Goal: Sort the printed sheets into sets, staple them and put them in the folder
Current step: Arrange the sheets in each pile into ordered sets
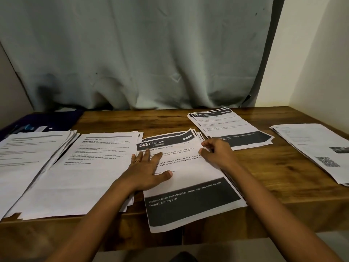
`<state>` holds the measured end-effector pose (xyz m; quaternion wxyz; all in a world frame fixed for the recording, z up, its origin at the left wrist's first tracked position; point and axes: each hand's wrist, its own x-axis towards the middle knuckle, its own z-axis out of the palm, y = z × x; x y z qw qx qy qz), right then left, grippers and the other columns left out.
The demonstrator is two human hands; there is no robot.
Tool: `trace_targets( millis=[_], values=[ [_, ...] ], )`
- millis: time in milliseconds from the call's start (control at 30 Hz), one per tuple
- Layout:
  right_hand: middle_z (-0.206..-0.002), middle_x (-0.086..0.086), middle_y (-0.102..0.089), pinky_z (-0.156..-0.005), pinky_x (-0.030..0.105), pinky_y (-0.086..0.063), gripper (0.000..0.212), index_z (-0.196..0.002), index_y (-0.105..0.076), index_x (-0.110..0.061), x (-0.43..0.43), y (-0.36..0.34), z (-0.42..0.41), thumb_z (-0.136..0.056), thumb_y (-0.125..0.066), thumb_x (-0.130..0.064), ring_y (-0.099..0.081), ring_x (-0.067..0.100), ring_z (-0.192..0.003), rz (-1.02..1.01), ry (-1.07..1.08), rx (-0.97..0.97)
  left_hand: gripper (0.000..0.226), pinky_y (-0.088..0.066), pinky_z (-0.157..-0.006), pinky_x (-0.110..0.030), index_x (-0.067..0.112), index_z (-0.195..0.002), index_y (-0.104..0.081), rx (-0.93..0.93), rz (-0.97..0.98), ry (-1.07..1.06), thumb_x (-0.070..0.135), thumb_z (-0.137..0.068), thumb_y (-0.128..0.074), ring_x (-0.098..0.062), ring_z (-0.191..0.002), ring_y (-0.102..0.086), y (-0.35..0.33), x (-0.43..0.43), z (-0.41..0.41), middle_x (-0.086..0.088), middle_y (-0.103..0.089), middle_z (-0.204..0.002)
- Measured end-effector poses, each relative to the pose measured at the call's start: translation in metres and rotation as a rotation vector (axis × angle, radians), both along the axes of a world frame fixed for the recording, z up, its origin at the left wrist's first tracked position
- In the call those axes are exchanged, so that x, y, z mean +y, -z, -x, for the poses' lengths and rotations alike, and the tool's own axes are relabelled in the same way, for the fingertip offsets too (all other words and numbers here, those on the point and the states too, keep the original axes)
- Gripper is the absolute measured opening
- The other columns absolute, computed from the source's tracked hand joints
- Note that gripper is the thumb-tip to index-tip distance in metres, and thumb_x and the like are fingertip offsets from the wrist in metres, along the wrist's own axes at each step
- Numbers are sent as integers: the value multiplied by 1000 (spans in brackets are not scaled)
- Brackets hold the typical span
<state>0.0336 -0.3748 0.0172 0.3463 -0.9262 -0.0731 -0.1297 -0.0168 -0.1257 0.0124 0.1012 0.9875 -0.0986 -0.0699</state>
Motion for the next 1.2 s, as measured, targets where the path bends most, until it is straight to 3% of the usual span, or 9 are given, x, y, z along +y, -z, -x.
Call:
trace_targets(
  millis=[300, 433, 567, 667, 800, 900, 967, 1133, 1200],
  values=[
    [-120, 3, -62, -82, 22, -47, 40, -117, -63, -13, 0, -1, -1, -79, -76, -14, -58, 14, -103, -53, -6, 22, 84, 10, -117, -45, 30, -154, 0, 33, 14, 69, 69, -87, -34, -28, -147, 13, -15, -4, -5, -11, 13, -160],
    [-117, 2, -61, -81, 23, -50, 38, -114, -64, -15, 1, 0, 0, -79, -76, -12, -58, 16, -102, -62, -9, 10, 84, 4, -119, -45, 26, -154, -6, -38, 64, 98, 64, -89, -42, -24, -148, 5, -20, -9, -19, -5, 1, -162],
    [-106, -2, -59, -64, 12, -43, 32, -105, -66, -19, 3, 0, 0, -77, -76, -8, -53, 7, -87, -67, -35, -27, 83, -22, -116, -44, 23, -151, -18, -137, 275, 138, 56, -86, -58, -24, -143, -24, -26, -21, -36, -1, -25, -157],
    [-101, -6, -58, -63, 9, -42, 31, -96, -64, -23, 4, 0, 1, -76, -75, -3, -55, 7, -85, -73, -69, -49, 94, -30, -113, -45, 29, -152, -10, -114, 478, 97, 55, -81, -65, -26, -143, -24, -27, -31, -48, -1, -20, -159],
    [-99, -8, -57, -62, 10, -47, 30, -98, -66, -22, 5, -1, 3, -77, -74, -2, -56, 6, -84, -82, -83, -39, 96, -37, -107, -55, 48, -147, -12, -88, 747, 32, 76, -69, -60, -30, -143, -24, -23, -39, -59, 2, -19, -159],
    [-94, -13, -50, -60, 10, -44, 27, -97, -69, -23, 6, -2, 3, -78, -74, -5, -52, 3, -81, -55, -75, -55, 71, -50, -96, -37, 43, -144, -32, -123, 865, 75, 65, -80, -53, -22, -135, -34, -19, -48, -62, 5, -24, -156],
    [-96, -15, -48, -62, 9, -42, 26, -97, -69, -24, 6, -2, 2, -78, -75, -8, -50, 3, -82, -47, -59, -55, 57, -44, -89, -20, 36, -139, -43, -192, 863, 82, 56, -87, -49, -11, -128, -36, -13, -51, -62, 8, -32, -151],
    [-104, -11, -54, -63, 9, -41, 36, -108, -65, -24, 5, -3, 0, -78, -75, -8, -52, 5, -88, -68, -55, -27, 57, -48, -80, -24, 34, -132, -52, -207, 890, 43, 63, -85, -42, -13, -115, -53, -5, -47, -66, 1, -53, -133],
    [-105, -10, -55, -66, 12, -45, 44, -114, -61, -26, 5, -3, 0, -77, -74, -6, -54, 7, -89, -84, -69, -27, 59, -49, -85, -28, 34, -136, -49, -224, 880, 32, 64, -86, -42, -16, -118, -52, -5, -48, -67, 1, -53, -135]
  ],
)
